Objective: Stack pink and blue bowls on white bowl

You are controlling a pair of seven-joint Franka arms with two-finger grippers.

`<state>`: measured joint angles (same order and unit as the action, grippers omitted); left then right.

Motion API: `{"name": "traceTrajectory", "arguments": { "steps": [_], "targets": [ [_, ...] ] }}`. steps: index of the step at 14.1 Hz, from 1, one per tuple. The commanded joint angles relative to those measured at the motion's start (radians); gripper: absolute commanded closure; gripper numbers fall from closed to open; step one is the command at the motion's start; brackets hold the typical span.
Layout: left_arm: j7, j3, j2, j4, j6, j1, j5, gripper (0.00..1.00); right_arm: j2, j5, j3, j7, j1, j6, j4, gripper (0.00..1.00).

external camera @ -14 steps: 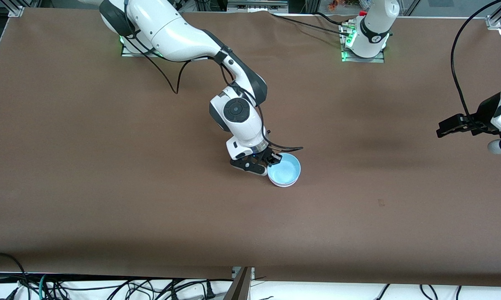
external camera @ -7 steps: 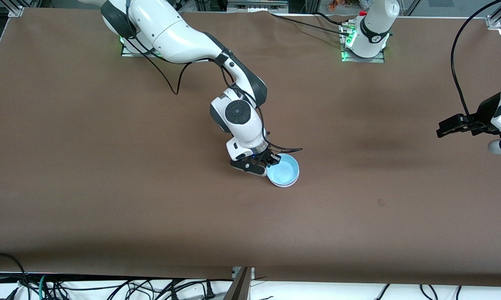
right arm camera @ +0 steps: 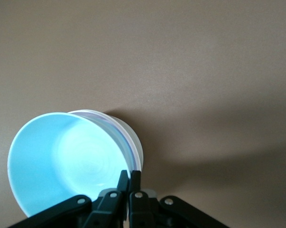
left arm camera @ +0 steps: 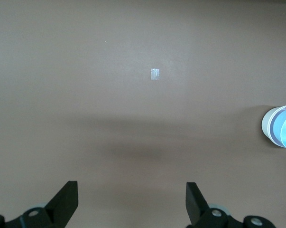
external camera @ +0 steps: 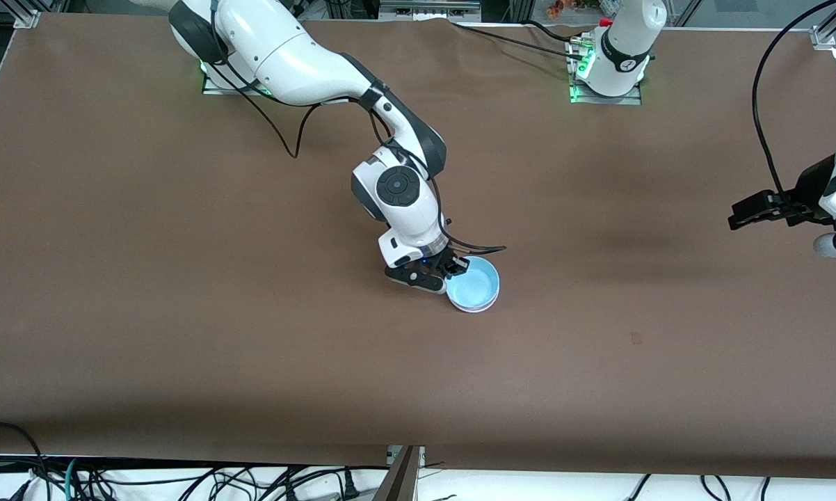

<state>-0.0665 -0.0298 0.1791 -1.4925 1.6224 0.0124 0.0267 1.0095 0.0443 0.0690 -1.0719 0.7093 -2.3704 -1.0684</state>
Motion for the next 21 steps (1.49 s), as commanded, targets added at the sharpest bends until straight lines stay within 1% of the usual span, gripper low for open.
{"name": "traceTrajectory", "arguments": {
  "steps": [1,2,3,4,5,6,7,8,9,12,14,15,17,18,19,20,21],
  "targets": [
    [0.017,-0.002,0.014,0.035,-0.027,-0.006,-0.014,0.00,0.021,-0.017,-0.008,-0.023,0.010,0.000,0.041,0.69],
    [0.017,-0.002,0.014,0.034,-0.027,-0.008,-0.014,0.00,0.021,-0.017,-0.008,-0.023,0.010,0.000,0.042,0.67],
    [0.017,-0.002,0.014,0.035,-0.027,-0.011,-0.014,0.00,0.018,-0.017,-0.008,-0.023,0.010,0.002,0.042,0.62],
    [0.017,-0.002,0.014,0.034,-0.027,-0.011,-0.014,0.00,0.015,-0.017,-0.009,-0.022,0.010,0.006,0.042,0.62],
    [0.017,-0.002,0.014,0.034,-0.027,-0.011,-0.014,0.00,0.011,-0.015,-0.009,-0.020,0.009,0.010,0.042,0.55],
    [0.017,-0.002,0.014,0.034,-0.027,-0.011,-0.014,0.00,0.001,-0.015,-0.011,-0.017,0.003,0.031,0.044,0.50],
    [0.017,-0.002,0.014,0.034,-0.027,-0.011,-0.014,0.00,-0.005,-0.015,-0.012,-0.014,-0.001,0.060,0.045,0.43],
    [0.017,-0.002,0.014,0.035,-0.027,-0.011,-0.014,0.00,-0.029,-0.015,-0.012,-0.004,-0.016,0.100,0.045,0.20],
    [0.017,-0.002,0.014,0.034,-0.027,-0.011,-0.014,0.00,-0.066,-0.017,-0.014,0.010,-0.042,0.132,0.045,0.00],
    [0.019,-0.002,0.014,0.035,-0.029,-0.020,-0.021,0.00,-0.159,-0.008,-0.009,0.117,-0.135,0.248,0.033,0.00],
    [0.019,-0.002,0.014,0.037,-0.029,-0.025,-0.027,0.00,-0.239,-0.003,-0.011,0.190,-0.203,0.357,-0.028,0.00],
    [0.019,-0.002,0.014,0.038,-0.029,-0.025,-0.024,0.00,-0.302,-0.003,-0.012,0.229,-0.235,0.381,-0.095,0.00],
    [0.019,-0.002,0.014,0.055,-0.029,-0.025,-0.021,0.00,-0.450,0.000,-0.012,0.372,-0.295,0.382,-0.275,0.00],
    [0.017,-0.002,0.014,0.057,-0.030,-0.025,-0.019,0.00,-0.524,0.000,-0.021,0.435,-0.306,0.391,-0.350,0.00],
    [0.017,-0.002,0.014,0.057,-0.035,-0.026,-0.019,0.00,-0.598,0.002,-0.047,0.487,-0.318,0.408,-0.414,0.00],
    [0.017,-0.002,0.014,0.057,-0.036,-0.026,-0.019,0.00,-0.659,0.002,-0.066,0.550,-0.324,0.451,-0.456,0.00],
    [0.017,-0.002,0.014,0.057,-0.036,-0.026,-0.019,0.00,-0.711,0.002,-0.089,0.594,-0.324,0.523,-0.468,0.00]
  ]
}}
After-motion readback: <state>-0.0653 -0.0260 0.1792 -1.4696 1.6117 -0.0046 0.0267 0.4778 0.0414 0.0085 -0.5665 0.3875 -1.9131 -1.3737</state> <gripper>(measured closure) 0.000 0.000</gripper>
